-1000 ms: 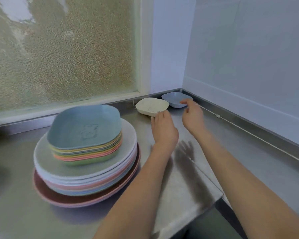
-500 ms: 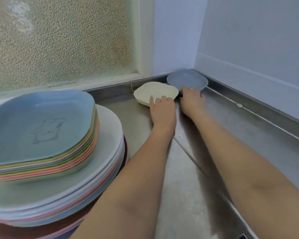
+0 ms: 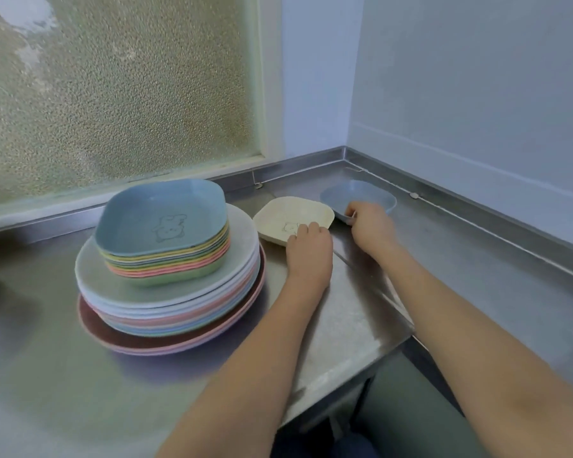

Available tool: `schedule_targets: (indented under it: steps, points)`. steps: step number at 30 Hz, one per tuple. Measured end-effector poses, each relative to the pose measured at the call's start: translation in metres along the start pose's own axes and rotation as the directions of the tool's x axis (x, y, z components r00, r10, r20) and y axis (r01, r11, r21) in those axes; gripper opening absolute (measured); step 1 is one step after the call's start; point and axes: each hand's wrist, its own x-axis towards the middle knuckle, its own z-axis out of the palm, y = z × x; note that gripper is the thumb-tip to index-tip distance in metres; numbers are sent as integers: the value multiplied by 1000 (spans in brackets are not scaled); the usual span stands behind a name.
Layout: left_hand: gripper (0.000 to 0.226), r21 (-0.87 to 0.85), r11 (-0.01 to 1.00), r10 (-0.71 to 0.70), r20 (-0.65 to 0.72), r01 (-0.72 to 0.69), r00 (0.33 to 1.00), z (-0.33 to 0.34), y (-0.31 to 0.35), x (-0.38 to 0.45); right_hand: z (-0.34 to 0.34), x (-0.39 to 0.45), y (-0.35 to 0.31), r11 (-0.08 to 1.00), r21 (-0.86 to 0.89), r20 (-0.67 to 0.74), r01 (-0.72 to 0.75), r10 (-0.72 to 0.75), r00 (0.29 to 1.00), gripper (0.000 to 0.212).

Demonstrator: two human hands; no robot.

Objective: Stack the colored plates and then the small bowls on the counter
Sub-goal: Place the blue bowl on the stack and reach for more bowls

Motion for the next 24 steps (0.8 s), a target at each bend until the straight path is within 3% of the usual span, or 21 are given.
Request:
schedule_targets:
  steps: [8,11,13,18,24]
  points:
    - [26,-45,997,65,-52,-68,997,-25,-3,-75,-24,-75,13,996,74,-54,-50,54,997,30]
    - [28,-49,993,108,-28,-109,994,-33,-12,-85,-29,-92,10,997,52,-128,-61,68,989,30]
    - [30,-84,984,151,-91,-158,984,-42,-21,-90,-37,-98,3,999,15,-223,-32,35,974,28]
    - [39,-155,946,179,-485,-286,856,-76,-57,-111,-59,-113,-48,969,88,-453,230,-167,876,19]
    - [37,-266,948,-74,-714,-172,696,-122,-127,-134,-53,-157,-126,787,89,-550,610,-472,689,21]
